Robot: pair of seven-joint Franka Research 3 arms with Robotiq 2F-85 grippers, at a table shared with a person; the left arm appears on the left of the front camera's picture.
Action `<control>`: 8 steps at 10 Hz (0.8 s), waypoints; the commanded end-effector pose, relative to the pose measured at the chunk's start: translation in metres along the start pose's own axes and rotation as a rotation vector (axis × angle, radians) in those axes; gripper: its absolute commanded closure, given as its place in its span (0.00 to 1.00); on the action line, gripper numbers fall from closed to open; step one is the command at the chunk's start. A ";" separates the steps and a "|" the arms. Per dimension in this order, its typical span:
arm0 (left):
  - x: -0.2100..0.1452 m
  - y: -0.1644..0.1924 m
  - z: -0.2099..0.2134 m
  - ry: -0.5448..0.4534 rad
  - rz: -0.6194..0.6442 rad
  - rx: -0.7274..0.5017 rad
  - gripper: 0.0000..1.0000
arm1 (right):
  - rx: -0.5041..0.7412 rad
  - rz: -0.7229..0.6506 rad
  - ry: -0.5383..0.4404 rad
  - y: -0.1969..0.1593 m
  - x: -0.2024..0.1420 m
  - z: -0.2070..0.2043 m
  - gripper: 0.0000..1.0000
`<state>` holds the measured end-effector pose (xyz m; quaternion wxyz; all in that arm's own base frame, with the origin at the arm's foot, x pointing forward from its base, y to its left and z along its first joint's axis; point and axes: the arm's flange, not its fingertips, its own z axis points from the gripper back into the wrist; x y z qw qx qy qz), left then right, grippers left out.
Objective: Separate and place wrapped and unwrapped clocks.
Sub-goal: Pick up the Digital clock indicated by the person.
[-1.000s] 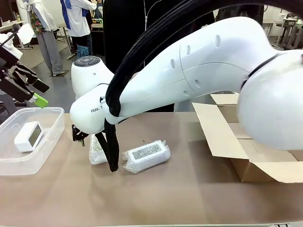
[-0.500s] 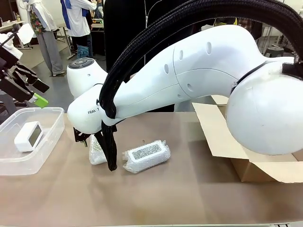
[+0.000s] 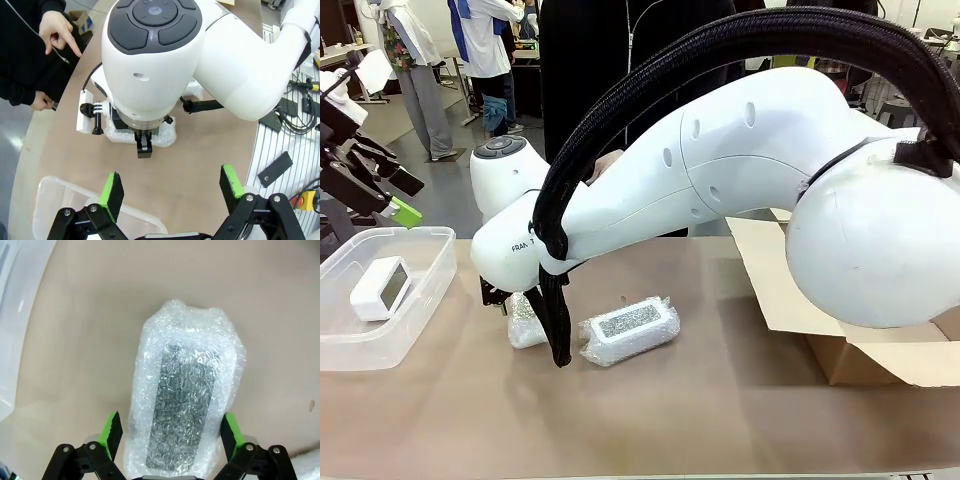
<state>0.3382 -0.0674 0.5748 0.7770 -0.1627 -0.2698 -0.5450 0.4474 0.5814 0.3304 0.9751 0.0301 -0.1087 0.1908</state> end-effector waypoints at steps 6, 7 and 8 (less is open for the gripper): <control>0.001 -0.001 0.000 0.004 0.004 0.003 0.00 | -0.035 -0.038 0.037 -0.006 -0.005 -0.014 0.37; 0.001 -0.001 0.000 0.004 0.004 0.003 0.00 | -0.036 -0.038 0.044 -0.006 -0.005 -0.015 0.24; 0.001 -0.001 0.000 0.004 0.004 0.003 0.00 | -0.027 -0.031 0.035 -0.006 -0.005 -0.012 0.56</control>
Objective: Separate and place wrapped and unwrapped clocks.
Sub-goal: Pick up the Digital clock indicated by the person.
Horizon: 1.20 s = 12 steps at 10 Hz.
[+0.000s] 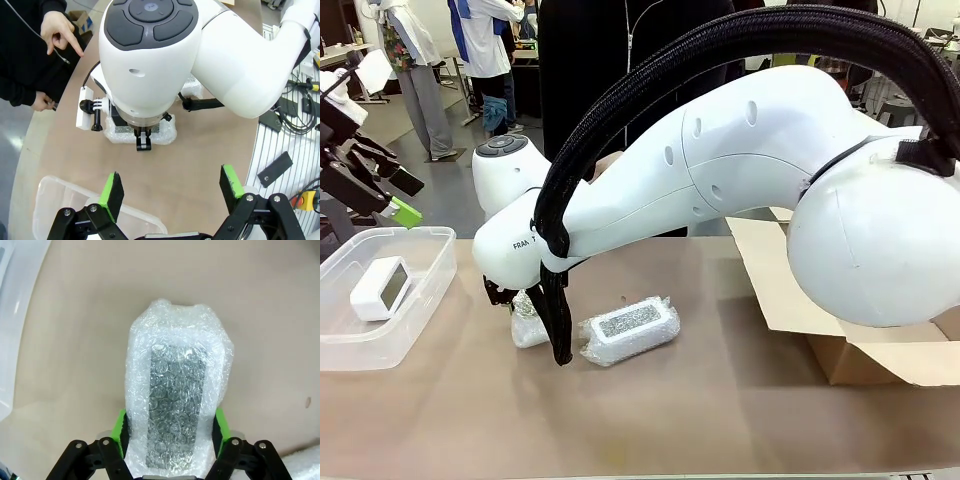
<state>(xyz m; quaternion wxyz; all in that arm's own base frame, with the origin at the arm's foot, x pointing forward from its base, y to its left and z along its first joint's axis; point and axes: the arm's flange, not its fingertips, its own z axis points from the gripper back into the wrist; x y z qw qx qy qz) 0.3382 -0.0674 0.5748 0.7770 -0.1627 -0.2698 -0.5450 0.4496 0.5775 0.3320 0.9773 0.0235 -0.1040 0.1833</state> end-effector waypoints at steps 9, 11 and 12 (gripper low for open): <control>0.001 -0.001 0.000 0.004 0.004 0.003 0.00 | 0.061 -0.134 -0.196 -0.092 -0.056 0.175 0.44; 0.001 -0.001 0.000 0.004 0.004 0.003 0.00 | 0.037 -0.109 -0.145 -0.086 -0.031 0.183 0.44; 0.001 -0.001 0.000 0.004 0.004 0.003 0.00 | 0.037 -0.109 -0.145 -0.086 -0.031 0.183 0.44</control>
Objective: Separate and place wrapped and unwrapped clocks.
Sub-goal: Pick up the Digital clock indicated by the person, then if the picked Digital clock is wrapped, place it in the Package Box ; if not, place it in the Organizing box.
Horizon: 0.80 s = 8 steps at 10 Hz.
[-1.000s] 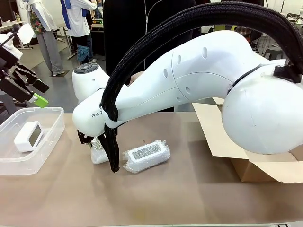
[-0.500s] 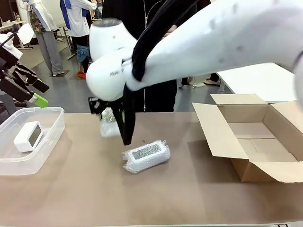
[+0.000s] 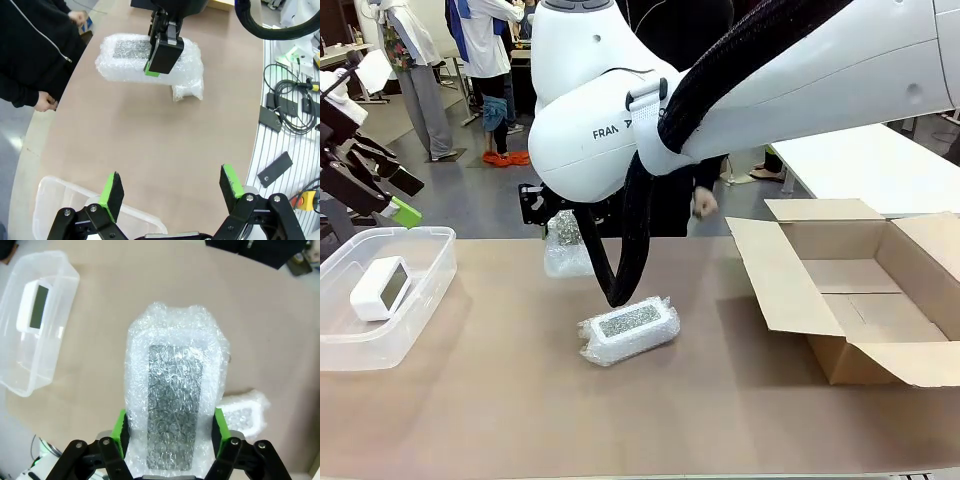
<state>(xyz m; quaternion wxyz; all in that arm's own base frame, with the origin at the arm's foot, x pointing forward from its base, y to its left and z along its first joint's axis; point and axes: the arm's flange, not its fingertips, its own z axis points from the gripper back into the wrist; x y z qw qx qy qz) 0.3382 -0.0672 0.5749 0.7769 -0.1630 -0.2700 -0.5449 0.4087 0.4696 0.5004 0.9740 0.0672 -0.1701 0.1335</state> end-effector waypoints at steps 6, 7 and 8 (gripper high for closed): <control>0.001 -0.001 0.000 0.005 0.003 0.003 0.00 | -0.015 -0.006 0.003 0.000 0.009 0.000 0.44; 0.001 -0.001 0.000 0.005 0.003 0.003 0.00 | -0.015 -0.006 0.003 0.000 0.009 0.000 0.44; 0.001 -0.001 0.000 0.005 0.003 0.003 0.00 | -0.015 -0.006 0.003 0.000 0.009 0.000 0.44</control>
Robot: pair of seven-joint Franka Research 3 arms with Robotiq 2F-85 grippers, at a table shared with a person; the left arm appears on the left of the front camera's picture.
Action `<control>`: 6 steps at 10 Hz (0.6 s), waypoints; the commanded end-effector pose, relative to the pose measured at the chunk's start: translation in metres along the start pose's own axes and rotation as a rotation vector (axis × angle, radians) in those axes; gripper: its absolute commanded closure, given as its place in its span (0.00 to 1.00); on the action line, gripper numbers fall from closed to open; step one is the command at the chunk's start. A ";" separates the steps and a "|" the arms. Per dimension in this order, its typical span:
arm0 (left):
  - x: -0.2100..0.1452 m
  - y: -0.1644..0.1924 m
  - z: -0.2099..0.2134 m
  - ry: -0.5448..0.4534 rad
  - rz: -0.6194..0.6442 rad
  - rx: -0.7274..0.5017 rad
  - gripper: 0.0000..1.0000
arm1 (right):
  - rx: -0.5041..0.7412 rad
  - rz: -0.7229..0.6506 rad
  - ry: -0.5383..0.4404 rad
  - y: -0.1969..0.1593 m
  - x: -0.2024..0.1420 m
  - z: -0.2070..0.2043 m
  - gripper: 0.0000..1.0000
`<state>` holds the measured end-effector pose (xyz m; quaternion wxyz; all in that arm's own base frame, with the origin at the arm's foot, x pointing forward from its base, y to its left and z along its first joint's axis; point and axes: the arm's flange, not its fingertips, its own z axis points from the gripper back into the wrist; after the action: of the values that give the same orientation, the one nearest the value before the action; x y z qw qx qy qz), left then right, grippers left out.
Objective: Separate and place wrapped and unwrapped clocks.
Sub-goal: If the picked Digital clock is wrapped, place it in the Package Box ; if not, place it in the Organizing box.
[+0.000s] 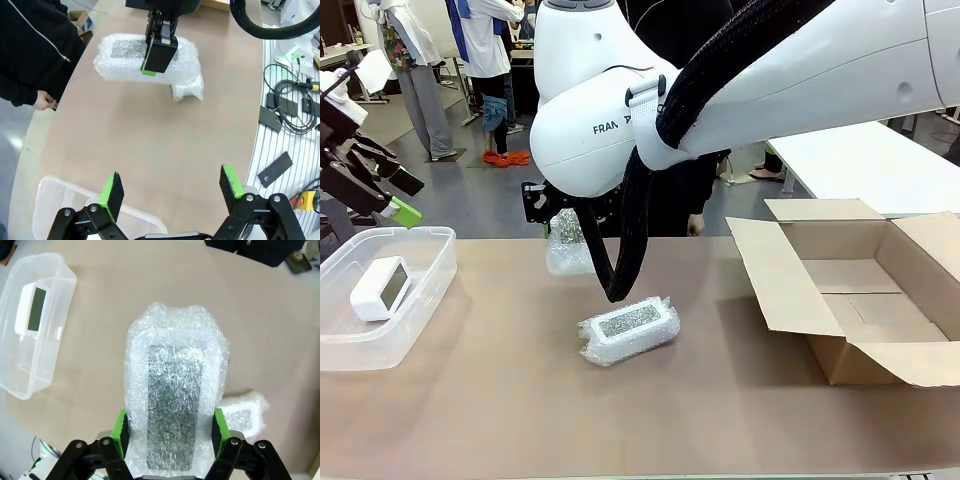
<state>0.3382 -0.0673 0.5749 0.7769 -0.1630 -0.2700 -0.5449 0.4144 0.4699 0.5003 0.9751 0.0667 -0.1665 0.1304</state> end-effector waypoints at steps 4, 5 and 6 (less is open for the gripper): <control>0.001 -0.001 0.000 0.005 0.003 0.003 0.00 | -0.014 0.001 -0.004 0.001 0.003 0.002 0.44; 0.001 -0.001 0.000 0.005 0.003 0.003 0.00 | 0.000 -0.001 0.001 0.000 0.000 0.000 0.22; 0.001 -0.001 0.000 0.005 0.003 0.003 0.00 | -0.027 -0.035 -0.030 -0.036 0.014 0.039 0.22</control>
<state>0.3382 -0.0671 0.5750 0.7769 -0.1631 -0.2702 -0.5448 0.4196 0.4612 0.5089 0.9753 0.0656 -0.1715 0.1229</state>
